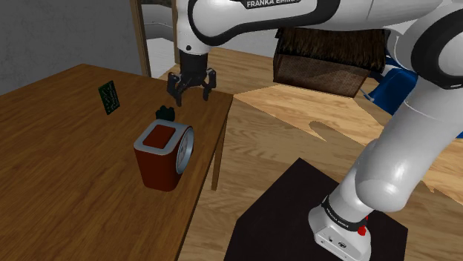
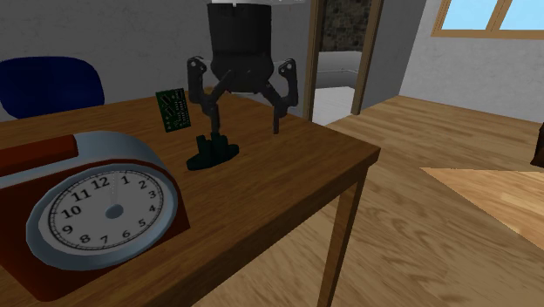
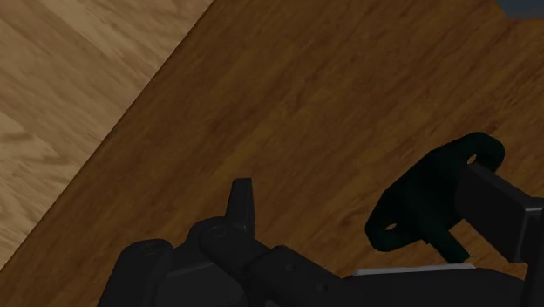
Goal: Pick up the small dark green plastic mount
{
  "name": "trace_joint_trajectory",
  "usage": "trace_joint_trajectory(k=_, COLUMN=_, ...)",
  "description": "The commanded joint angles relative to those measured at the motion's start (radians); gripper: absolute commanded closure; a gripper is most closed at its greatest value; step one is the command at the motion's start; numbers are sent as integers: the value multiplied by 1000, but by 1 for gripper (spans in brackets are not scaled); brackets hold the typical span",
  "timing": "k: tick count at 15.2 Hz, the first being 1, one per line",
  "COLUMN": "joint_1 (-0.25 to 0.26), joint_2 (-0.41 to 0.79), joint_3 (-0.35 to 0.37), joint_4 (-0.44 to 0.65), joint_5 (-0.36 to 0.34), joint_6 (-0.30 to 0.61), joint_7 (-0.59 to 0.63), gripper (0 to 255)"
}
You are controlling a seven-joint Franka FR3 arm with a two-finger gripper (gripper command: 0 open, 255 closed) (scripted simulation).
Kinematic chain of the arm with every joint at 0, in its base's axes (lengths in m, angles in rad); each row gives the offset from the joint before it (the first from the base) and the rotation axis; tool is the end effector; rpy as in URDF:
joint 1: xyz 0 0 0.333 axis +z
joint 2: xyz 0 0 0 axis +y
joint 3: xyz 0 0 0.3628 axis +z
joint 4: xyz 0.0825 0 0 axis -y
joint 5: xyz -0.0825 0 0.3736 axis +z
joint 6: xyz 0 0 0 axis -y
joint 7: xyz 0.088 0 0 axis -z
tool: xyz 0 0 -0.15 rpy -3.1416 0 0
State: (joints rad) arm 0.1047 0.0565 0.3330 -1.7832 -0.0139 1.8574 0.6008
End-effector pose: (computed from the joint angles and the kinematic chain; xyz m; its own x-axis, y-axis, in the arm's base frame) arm 0.5231 0.2388 0.5242 0.9871 -0.1594 0.0143 -0.1592 -0.9871 -0.0159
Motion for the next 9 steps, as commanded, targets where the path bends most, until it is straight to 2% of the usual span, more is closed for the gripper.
trace_joint_trajectory(k=1, joint_1=22, joint_2=101, joint_3=15, joint_4=104, joint_5=-37, joint_6=-15, joint_7=50, gripper=0)
trace_joint_trajectory(k=6, joint_1=93, joint_2=321, joint_3=22, joint_4=365, joint_5=-114, joint_6=-82, joint_7=135, gripper=0)
trace_joint_trajectory(k=9, joint_1=92, joint_2=322, joint_3=19, joint_4=326, joint_5=-115, joint_6=-42, joint_7=136, gripper=0)
